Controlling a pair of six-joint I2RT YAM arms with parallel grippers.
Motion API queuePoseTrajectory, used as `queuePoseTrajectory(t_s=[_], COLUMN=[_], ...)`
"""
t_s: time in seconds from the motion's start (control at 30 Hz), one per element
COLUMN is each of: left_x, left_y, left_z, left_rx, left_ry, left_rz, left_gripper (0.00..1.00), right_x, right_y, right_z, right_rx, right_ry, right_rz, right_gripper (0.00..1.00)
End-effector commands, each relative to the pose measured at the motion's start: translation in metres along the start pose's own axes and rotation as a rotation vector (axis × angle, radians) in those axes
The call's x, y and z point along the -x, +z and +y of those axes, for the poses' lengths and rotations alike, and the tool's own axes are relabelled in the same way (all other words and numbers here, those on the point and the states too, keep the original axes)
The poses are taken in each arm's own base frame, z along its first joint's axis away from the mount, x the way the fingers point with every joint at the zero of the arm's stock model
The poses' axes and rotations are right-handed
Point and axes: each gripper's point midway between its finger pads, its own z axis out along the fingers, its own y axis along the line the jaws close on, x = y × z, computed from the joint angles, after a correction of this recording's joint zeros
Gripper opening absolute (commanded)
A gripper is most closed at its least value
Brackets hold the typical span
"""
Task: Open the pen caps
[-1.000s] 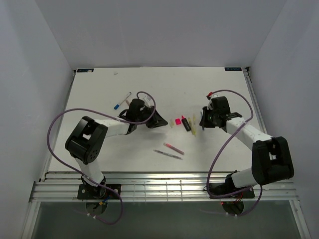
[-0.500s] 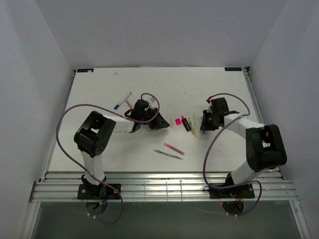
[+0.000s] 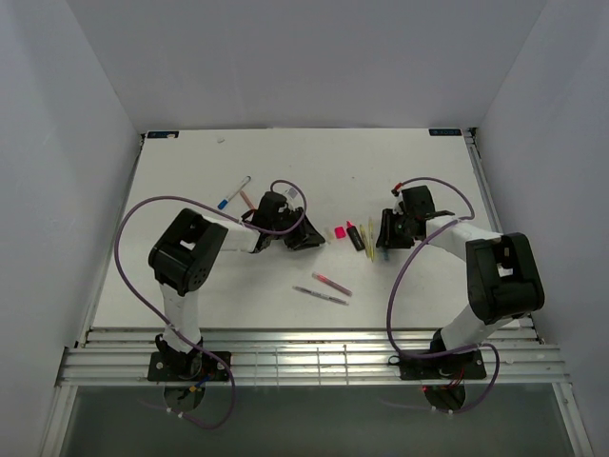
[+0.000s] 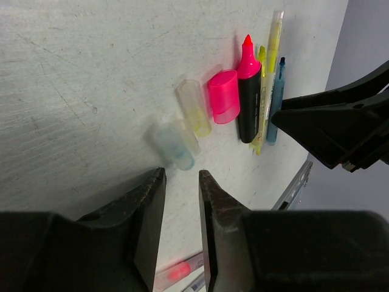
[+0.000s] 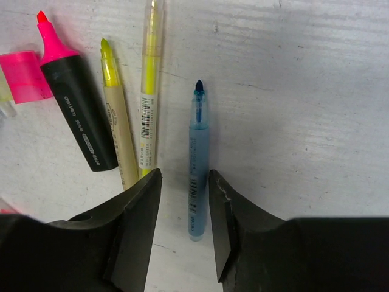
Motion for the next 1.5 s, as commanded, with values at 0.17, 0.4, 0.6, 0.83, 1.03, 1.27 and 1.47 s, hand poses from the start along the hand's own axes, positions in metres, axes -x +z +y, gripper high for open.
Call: queuePoseTrajectory(t_s=[0.17, 0.4, 0.6, 0.83, 1.03, 1.27, 1.47], left_x=[0.018, 0.021, 0.022, 0.024, 0.013, 0.007, 0.007], left_y=[-0.005, -0.032, -0.067, -0.097, -0.103, -0.106, -0.109], left_z=[-0.011, -0.023, -0.037, -0.03, -0.015, -0.01, -0.011], left_rx=[-0.013, -0.023, -0.023, 0.078, 0.106, 0.102, 0.103], left_ry=[0.021, 0.049, 0.072, 0.089, 0.074, 0.063, 0.063], left_rz=[-0.045, -0.097, -0.161, -0.229, -0.22, -0.222, -0.227], left_gripper=[0.52, 0.56, 0.56, 0.57, 0.57, 0.57, 0.57], right_x=[0.011, -0.009, -0.052, -0.086, -0.104, -0.121, -0.122], right_y=[-0.017, -0.054, -0.055, -0.041, -0.029, -0.015, -0.008], right_z=[0.019, 0.081, 0.137, 0.149, 0.143, 0.132, 0.123], right_rx=[-0.016, 0.125, 0.304, 0.283, 0.22, 0.134, 0.072], right_ry=[-0.115, -0.306, -0.474, -0.555, -0.591, -0.619, -0.628], right_rz=[-0.057, -0.102, -0.039, 0.038, 0.081, 0.126, 0.123], right_gripper=[0.5, 0.54, 0.53, 0.52, 0.51, 0.42, 0.27])
